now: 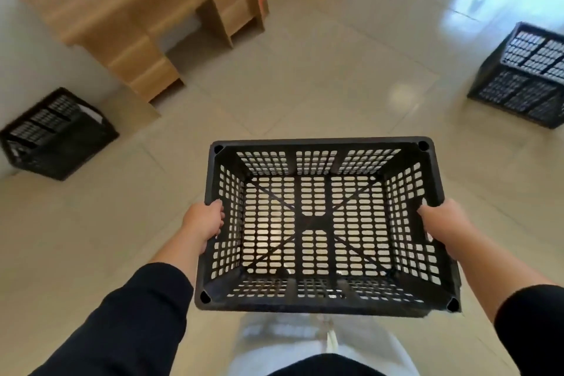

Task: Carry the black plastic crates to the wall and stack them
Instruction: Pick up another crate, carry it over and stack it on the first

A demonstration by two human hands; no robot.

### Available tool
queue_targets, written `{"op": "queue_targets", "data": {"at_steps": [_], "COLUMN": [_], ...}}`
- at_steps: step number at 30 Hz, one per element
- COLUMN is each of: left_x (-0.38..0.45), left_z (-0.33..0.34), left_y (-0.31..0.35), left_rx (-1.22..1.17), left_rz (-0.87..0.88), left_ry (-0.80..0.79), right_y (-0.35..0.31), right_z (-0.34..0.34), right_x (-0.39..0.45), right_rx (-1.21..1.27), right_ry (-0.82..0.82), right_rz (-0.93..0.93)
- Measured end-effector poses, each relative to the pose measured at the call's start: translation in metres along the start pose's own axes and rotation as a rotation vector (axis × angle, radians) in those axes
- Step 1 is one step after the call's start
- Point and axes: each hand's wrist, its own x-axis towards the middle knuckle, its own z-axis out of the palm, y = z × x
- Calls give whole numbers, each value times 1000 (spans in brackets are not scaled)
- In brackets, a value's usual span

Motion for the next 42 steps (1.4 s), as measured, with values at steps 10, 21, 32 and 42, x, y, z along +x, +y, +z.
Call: {"op": "queue_targets", "data": {"at_steps": [10,21,32,42], "left_x": [-8,12,80,187], "left_z": [-155,-324,-435,-544], "left_y": [-148,-285,-324,-294], "left_rx": [-297,-456,-538,-546], "left_rz": [-216,-324,-369,-446], "left_ry": [229,317,363,424], "right_y": [-134,-215,-310,-457], "right_z": [127,297,424,556], "right_x": [-98,-246,-322,-349], "right_rx": [-310,-494,-514,-585], "right_ry": [-179,-257,-350,-458], "right_rz": [-311,-515,-553,-582]}}
